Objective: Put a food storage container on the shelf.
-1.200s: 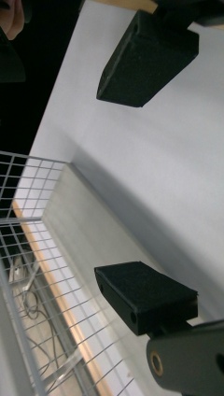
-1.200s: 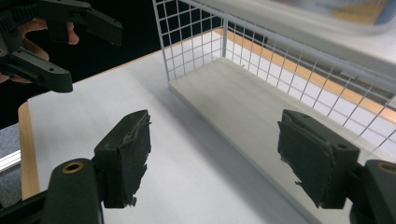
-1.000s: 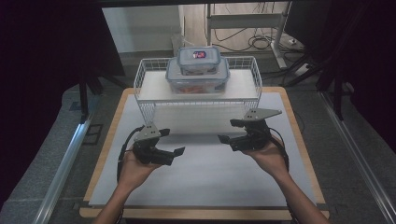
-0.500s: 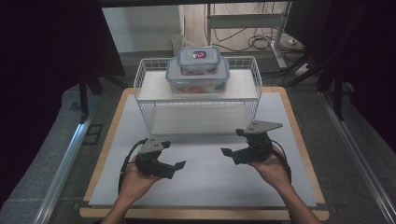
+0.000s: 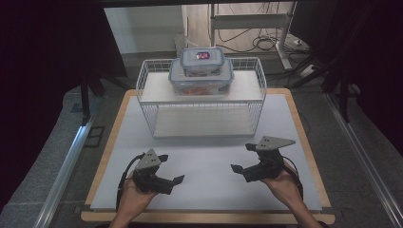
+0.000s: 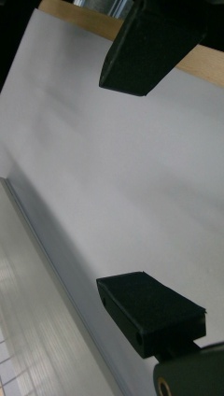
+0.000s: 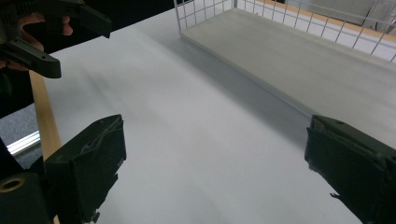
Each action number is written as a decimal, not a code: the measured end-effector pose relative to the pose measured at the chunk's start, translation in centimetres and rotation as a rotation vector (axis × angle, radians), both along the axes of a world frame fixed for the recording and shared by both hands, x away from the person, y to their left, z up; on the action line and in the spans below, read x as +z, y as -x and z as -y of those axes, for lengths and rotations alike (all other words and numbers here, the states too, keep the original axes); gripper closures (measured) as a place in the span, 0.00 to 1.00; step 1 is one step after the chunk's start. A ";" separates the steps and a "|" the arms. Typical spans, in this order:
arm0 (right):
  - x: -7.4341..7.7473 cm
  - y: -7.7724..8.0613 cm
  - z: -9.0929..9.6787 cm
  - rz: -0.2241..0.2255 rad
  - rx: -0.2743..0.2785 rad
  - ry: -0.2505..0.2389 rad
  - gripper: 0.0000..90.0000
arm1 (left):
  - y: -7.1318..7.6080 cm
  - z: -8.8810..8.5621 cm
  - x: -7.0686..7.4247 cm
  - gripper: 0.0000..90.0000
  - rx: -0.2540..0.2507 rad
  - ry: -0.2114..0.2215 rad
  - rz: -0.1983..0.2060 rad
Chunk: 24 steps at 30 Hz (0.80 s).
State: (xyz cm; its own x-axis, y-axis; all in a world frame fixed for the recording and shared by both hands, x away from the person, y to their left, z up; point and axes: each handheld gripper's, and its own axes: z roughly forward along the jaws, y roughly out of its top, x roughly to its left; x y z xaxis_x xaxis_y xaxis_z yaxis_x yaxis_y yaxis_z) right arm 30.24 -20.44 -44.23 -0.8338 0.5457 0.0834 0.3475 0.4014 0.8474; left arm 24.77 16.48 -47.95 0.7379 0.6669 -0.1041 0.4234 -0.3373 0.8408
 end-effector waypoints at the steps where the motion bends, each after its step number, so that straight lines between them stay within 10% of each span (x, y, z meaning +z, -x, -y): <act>1: -0.3 0.2 0.3 -0.007 -0.003 -0.004 0.05 | 0.2 -0.1 -0.2 0.07 0.004 -0.005 0.003; 24: -3.9 3.0 3.9 0.001 -0.084 0.064 0.05 | 3.0 -0.3 -3.2 0.04 0.055 -0.123 0.013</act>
State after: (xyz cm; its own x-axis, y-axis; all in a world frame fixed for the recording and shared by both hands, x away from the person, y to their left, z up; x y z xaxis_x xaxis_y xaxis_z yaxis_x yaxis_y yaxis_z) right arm 27.24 -24.34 -48.13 -0.7849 0.6180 0.0452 0.3811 0.4239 0.8217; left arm 21.76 16.74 -51.11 0.7008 0.7133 -0.0096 0.4331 -0.4148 0.8003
